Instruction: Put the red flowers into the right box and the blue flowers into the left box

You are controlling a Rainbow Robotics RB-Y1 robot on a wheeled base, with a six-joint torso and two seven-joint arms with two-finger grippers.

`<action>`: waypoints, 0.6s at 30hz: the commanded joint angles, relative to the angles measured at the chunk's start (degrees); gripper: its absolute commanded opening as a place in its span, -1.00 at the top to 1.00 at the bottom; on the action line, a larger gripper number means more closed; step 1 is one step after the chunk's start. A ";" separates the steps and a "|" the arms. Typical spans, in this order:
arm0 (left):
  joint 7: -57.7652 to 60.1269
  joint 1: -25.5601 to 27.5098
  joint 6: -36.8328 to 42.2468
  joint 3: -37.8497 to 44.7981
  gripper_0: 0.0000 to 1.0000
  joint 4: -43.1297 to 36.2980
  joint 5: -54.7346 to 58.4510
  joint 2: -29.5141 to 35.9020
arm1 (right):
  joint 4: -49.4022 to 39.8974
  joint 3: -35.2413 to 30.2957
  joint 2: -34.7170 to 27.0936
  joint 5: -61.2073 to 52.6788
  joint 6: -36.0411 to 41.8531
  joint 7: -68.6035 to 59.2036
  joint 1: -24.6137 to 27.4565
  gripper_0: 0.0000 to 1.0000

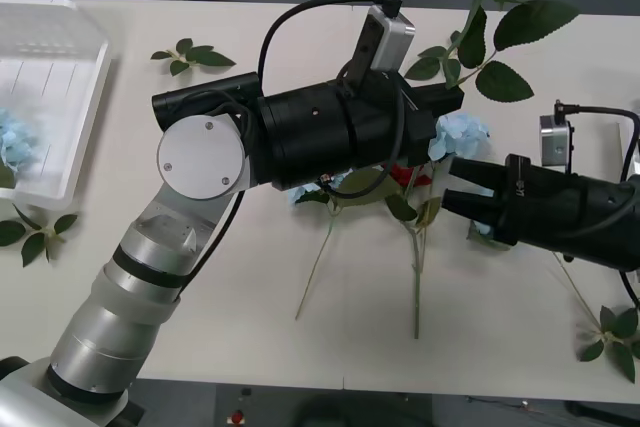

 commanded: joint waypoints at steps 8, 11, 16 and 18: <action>-3.21 -1.19 -0.20 0.66 1.00 -1.11 0.25 -0.22 | -0.91 7.24 0.75 -1.28 -6.22 1.71 -1.13 -0.40; -3.21 -1.19 -0.20 0.66 1.00 -1.11 0.25 -0.22 | -0.82 9.61 1.02 -2.07 -8.68 1.71 -1.92 -0.40; -3.21 -1.19 -0.20 0.66 1.00 -1.11 0.25 -0.22 | -0.82 11.55 2.42 -2.16 -11.94 1.71 -2.98 -0.40; -3.21 -1.19 -0.20 0.66 1.00 -1.11 0.25 -0.22 | -0.91 12.16 2.95 -2.07 -12.73 1.71 -3.42 -0.40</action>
